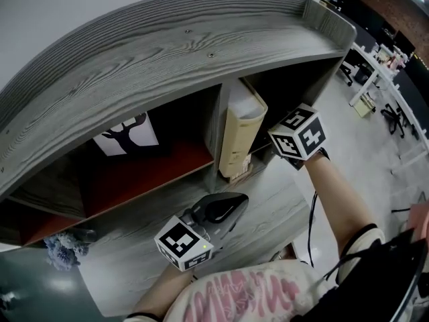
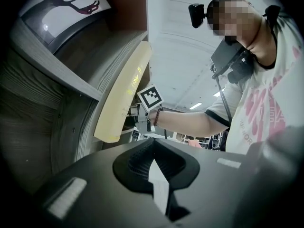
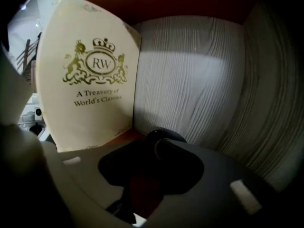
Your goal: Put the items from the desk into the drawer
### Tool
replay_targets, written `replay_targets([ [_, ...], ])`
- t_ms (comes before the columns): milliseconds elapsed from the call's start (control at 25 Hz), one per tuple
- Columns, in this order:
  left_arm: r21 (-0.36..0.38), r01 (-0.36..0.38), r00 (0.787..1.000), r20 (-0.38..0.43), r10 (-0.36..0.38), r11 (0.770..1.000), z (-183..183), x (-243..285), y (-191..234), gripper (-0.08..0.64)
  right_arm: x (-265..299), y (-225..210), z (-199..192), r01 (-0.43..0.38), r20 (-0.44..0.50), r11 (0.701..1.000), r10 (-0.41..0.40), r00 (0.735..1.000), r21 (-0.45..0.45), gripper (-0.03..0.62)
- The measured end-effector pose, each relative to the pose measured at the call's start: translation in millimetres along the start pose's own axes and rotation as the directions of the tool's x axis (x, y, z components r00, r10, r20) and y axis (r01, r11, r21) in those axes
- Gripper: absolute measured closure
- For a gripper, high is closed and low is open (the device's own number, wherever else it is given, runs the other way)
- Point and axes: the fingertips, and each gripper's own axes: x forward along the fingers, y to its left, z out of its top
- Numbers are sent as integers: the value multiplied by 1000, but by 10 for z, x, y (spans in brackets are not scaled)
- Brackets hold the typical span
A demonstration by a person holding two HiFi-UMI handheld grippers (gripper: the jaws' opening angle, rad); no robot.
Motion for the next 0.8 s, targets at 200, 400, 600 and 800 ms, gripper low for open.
replay_targets([
  [200, 3, 6, 1000, 3, -6, 1000, -3, 50, -70, 540, -230, 35, 73, 24, 80, 1000, -24, 997, 2, 461],
  [400, 0, 3, 1000, 7, -3, 1000, 17, 154, -162, 540, -522, 92, 82, 26, 164, 999, -31, 986, 30, 462],
  [600, -1, -7, 1000, 3, 7, 1000, 30, 258, -304, 540, -931, 273, -6, 3, 241, 996, -24, 970, 86, 462],
  [800, 9, -19, 1000, 7, 18, 1000, 54, 399, -473, 540, -1424, 557, -181, -75, 354, 975, -4, 935, 209, 462],
])
